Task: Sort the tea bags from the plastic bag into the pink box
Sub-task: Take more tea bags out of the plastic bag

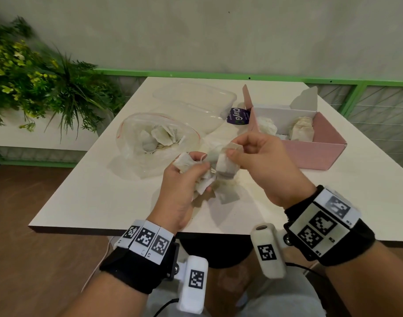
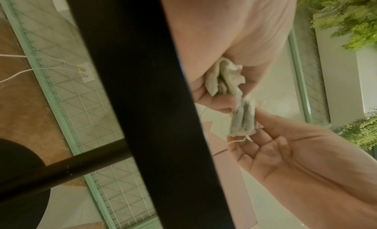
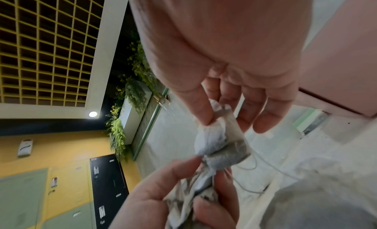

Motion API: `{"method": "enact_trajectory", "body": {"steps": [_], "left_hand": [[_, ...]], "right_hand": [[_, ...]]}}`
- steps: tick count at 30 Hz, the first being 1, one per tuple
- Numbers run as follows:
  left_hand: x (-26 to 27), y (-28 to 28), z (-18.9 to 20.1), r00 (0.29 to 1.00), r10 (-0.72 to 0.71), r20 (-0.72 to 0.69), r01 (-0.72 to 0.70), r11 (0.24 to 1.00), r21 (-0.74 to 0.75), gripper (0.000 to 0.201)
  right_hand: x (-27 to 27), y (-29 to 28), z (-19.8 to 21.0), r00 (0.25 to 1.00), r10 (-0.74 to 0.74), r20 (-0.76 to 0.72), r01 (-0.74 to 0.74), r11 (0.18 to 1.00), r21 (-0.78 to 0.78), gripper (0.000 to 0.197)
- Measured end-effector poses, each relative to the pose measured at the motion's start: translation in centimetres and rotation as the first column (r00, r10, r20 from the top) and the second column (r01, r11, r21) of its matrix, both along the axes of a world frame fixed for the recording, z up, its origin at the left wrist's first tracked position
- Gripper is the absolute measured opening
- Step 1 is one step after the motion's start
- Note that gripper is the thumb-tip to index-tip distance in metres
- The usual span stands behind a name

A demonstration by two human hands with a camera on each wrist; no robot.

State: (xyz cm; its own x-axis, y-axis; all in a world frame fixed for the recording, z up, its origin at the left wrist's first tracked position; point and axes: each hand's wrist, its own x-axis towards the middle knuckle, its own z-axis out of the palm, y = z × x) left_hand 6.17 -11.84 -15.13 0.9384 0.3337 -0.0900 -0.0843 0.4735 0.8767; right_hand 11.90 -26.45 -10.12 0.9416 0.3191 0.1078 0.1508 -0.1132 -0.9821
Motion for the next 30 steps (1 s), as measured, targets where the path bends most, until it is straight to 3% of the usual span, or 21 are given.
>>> {"method": "enact_trajectory", "body": {"steps": [3,6,8,11,14,16,20,23,25,28,30], "left_hand": [[0.0,0.5,-0.1,1.000,0.004,-0.002,-0.004,0.991,-0.135,0.024],[0.0,0.9,-0.4,1.000,0.030,-0.004,-0.030,0.980,-0.196,0.034],[0.0,0.9,-0.5,0.999,0.035,-0.018,-0.038,0.984,-0.176,0.036],[0.0,0.9,-0.4,0.998,0.049,-0.043,-0.055,0.988,-0.141,0.037],[0.0,0.6,0.0,0.997,0.063,-0.041,-0.066,0.995,-0.076,0.032],[-0.1,0.4,0.1,0.998,0.050,-0.035,-0.051,0.998,-0.046,0.023],[0.0,0.4,-0.2,0.998,0.036,-0.045,-0.035,0.999,0.027,0.014],[0.0,0.3,-0.4,0.999,0.037,-0.028,-0.036,0.998,0.046,0.037],[0.0,0.3,-0.5,0.999,0.031,-0.008,-0.030,0.999,0.030,0.052],[0.1,0.1,-0.6,1.000,-0.001,0.013,0.001,1.000,0.015,0.067],[0.1,0.0,-0.7,0.999,-0.025,0.024,0.025,1.000,0.002,0.076]], "right_hand": [[0.4,-0.8,0.8,0.992,-0.012,-0.126,0.025,0.994,0.105,0.009],[0.9,-1.7,1.0,0.953,0.094,-0.289,-0.040,0.982,0.186,0.015],[1.0,-1.8,0.8,0.924,0.143,-0.354,-0.112,0.988,0.107,0.013],[0.8,-1.3,-0.2,0.922,0.151,-0.356,-0.219,0.963,-0.159,0.007],[0.9,-1.0,-1.3,0.971,0.091,-0.221,-0.170,0.913,-0.370,0.003],[1.2,-1.0,-1.5,0.992,0.051,-0.117,-0.095,0.906,-0.412,0.006],[1.1,-1.2,-0.5,0.998,0.000,-0.060,-0.021,0.937,-0.348,0.009],[0.8,-1.3,0.7,0.995,-0.029,-0.095,0.011,0.982,-0.188,0.031],[0.7,-1.2,1.4,0.994,-0.010,-0.112,-0.001,0.995,-0.099,0.036],[0.2,-0.8,1.9,0.981,0.106,-0.163,-0.115,0.992,-0.046,0.011],[0.0,-0.4,1.7,0.970,0.168,-0.177,-0.184,0.980,-0.078,0.008]]}}
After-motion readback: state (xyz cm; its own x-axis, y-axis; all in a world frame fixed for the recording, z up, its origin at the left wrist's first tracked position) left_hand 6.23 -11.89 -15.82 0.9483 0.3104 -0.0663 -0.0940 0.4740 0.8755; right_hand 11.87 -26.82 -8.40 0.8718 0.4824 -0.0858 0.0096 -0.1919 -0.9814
